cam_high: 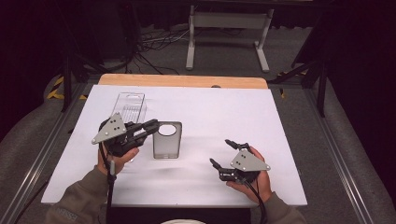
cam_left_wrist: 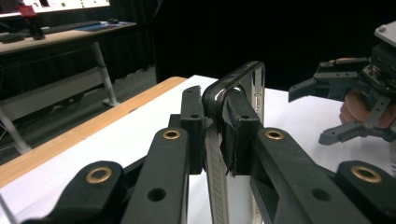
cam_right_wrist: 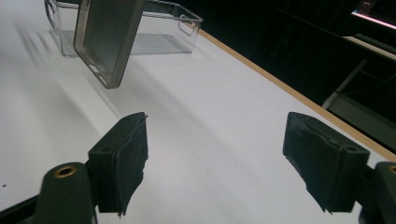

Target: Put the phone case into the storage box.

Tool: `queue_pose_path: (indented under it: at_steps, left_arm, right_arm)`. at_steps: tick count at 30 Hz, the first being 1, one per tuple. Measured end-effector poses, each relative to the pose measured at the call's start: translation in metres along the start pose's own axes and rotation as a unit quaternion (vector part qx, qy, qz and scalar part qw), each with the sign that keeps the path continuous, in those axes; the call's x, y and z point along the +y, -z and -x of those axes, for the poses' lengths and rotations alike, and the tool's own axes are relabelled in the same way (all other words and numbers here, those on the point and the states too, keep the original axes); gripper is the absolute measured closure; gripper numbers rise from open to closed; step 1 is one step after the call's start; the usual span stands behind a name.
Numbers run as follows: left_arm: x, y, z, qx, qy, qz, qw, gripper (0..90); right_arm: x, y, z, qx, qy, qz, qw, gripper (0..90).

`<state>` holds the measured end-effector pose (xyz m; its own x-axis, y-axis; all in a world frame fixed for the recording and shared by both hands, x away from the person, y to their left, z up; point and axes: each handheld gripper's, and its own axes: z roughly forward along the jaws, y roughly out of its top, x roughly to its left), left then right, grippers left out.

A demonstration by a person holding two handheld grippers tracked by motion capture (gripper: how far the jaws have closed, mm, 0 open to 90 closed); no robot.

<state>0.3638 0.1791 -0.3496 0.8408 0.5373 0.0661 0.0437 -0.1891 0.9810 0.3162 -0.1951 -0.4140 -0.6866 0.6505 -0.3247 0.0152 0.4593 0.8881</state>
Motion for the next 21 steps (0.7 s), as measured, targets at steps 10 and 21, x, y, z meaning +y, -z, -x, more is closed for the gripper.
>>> queue_pose_path:
  at_steps: [10,21]
  left_arm:
    - [0.003,0.011,-0.008,0.017,0.006,0.018,0.9997,80.1]
    - [0.007,0.028,-0.016,0.032,0.008,0.027,0.9991,80.2]
  right_arm:
    - [0.000,-0.002,-0.003,0.014,0.005,-0.003,0.9999,22.2]
    - [0.000,-0.004,-0.004,0.013,0.008,-0.007,0.9999,22.2]
